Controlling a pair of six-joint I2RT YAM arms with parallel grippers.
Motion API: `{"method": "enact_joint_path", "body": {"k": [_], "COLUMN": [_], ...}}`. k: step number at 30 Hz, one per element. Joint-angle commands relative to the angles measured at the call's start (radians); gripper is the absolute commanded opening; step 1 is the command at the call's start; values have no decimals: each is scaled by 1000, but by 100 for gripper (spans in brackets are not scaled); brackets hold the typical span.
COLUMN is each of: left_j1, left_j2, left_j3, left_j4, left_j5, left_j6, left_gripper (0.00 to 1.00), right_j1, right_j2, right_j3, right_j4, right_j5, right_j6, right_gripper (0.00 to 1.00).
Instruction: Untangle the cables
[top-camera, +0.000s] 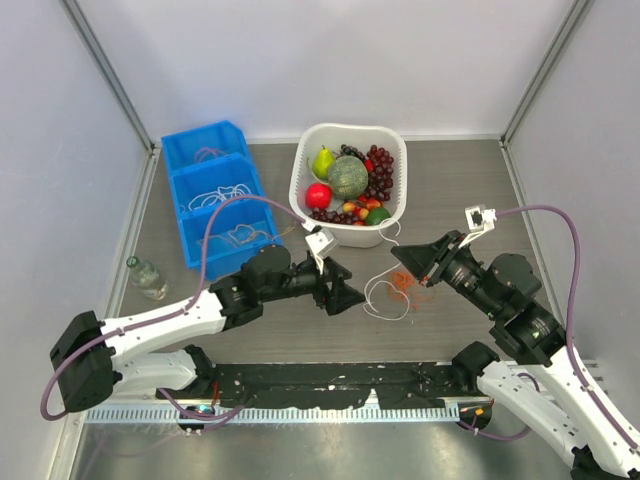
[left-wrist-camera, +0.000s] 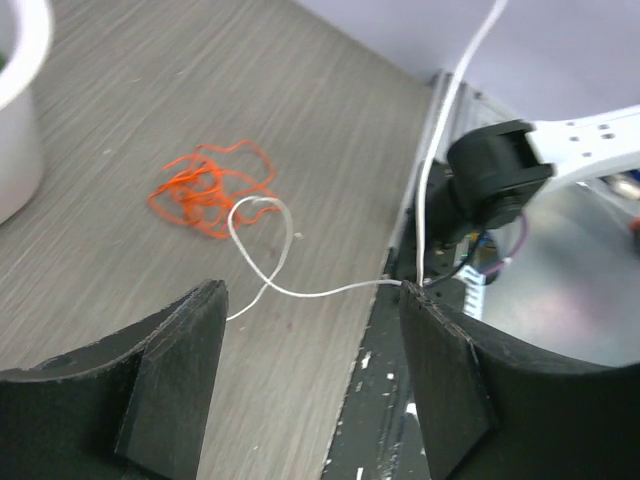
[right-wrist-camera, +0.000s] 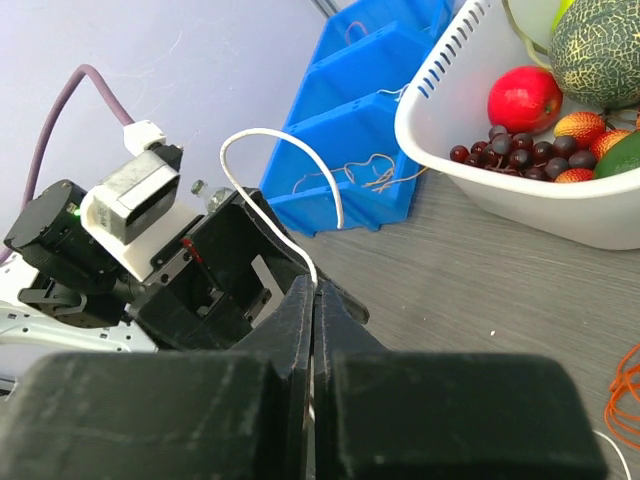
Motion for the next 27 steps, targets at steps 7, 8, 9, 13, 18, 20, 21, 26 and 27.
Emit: {"method": "enact_joint_path", "body": {"k": [7,8,9,13,18,20,21,26,27], "left_j1": [2,3,2,3,3,3,3,5,3], "left_j2": [3,13,20,48,2,-35,-52,-43,-26], "left_j3": [0,7,10,19,-19,-50,-58,-18,5], "left_j4": [254,254,254,266,268,271,274,213,196], "left_j5": [161,166,164,228,238,223,218,153,156], "left_j6": [-90,-93,-99,-116,-136,-139,-139,-138,-133], "left_gripper": [75,74,74,70,84,86,86,86,85], "right_j1": [-2,-2,-2,-2,-4,-2,-2,-4,-2], "right_j2": [3,3,3,3,0,0,0,14,15], "right_j3": [1,0,1,-2,-8,-5,-4,1,1], "right_j4": [86,86,86,88,82,83,83,88,92], "right_j5": [-32,-31,-29,-26,-25,-23,-23,-32,-34], "right_j6": [17,17,19,14,12,8,3,3,5], "right_gripper": [1,1,1,1,1,1,1,1,1]}}
